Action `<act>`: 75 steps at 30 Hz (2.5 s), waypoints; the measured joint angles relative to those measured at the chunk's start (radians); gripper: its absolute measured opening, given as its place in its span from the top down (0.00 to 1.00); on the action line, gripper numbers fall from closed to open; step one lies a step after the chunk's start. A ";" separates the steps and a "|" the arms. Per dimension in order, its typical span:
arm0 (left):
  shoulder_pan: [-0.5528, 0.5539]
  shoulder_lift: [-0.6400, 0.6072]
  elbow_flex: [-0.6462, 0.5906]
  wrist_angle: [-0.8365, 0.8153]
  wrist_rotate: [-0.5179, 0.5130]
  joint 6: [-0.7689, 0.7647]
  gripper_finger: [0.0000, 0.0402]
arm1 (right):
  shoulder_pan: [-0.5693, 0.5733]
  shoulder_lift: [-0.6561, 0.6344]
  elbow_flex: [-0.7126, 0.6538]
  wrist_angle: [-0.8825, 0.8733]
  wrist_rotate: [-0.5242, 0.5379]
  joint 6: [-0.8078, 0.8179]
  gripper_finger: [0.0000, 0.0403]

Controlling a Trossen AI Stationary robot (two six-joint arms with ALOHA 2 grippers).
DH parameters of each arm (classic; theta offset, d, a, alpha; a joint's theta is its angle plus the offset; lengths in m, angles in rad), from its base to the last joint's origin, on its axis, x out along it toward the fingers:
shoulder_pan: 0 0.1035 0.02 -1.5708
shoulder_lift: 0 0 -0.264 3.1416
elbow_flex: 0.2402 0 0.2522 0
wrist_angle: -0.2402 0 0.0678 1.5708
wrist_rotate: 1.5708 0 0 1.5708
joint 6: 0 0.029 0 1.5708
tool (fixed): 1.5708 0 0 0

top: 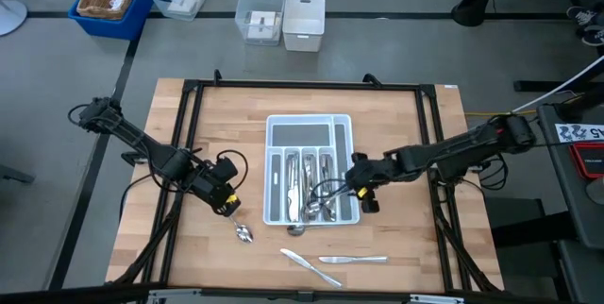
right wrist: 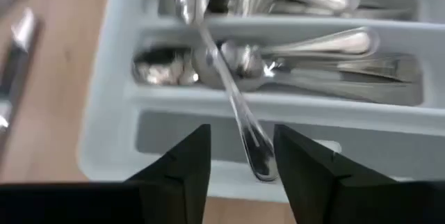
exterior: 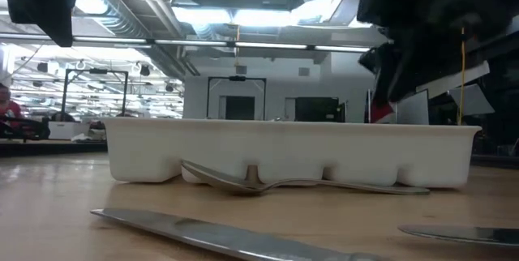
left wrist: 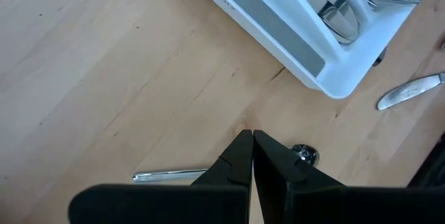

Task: Sort silverware
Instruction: Put the silver spoon into the white cutlery tray

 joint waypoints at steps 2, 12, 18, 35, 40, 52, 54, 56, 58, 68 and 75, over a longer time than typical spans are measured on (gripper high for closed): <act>0.000 0.000 0.000 0.000 0.000 0.000 0.99 | 0.000 0.034 0.000 0.001 0.001 -0.047 0.59; 0.000 0.000 0.000 -0.001 0.000 0.003 0.99 | 0.000 0.105 0.000 0.049 0.078 -0.178 0.59; 0.000 0.000 0.000 -0.002 0.000 0.004 0.99 | 0.000 0.144 0.001 0.048 0.031 -0.187 0.59; 0.000 0.000 0.000 -0.002 -0.014 0.004 0.99 | 0.000 0.223 0.004 0.078 0.064 -0.230 0.59; 0.000 0.000 0.000 -0.002 -0.014 0.004 0.99 | 0.000 0.223 0.003 0.088 0.063 -0.288 0.68; 0.000 0.000 0.000 -0.002 -0.014 0.004 0.99 | 0.000 0.225 0.001 0.106 0.065 -0.344 0.83; 0.000 0.000 0.000 -0.002 -0.014 0.004 0.99 | 0.000 0.225 0.015 0.085 0.066 -0.377 0.80; 0.000 0.000 0.000 -0.002 -0.014 0.004 0.99 | 0.000 0.226 0.038 0.057 0.070 -0.428 0.78; 0.000 0.000 0.000 -0.002 -0.014 0.004 0.99 | 0.000 0.226 0.067 0.023 0.089 -0.495 0.78; 0.000 0.000 0.000 -0.002 -0.014 0.001 0.99 | 0.000 0.226 0.149 -0.050 0.225 -0.937 0.80; 0.000 0.000 0.000 -0.002 -0.014 0.000 0.99 | -0.003 0.226 0.151 -0.098 0.309 -1.266 0.79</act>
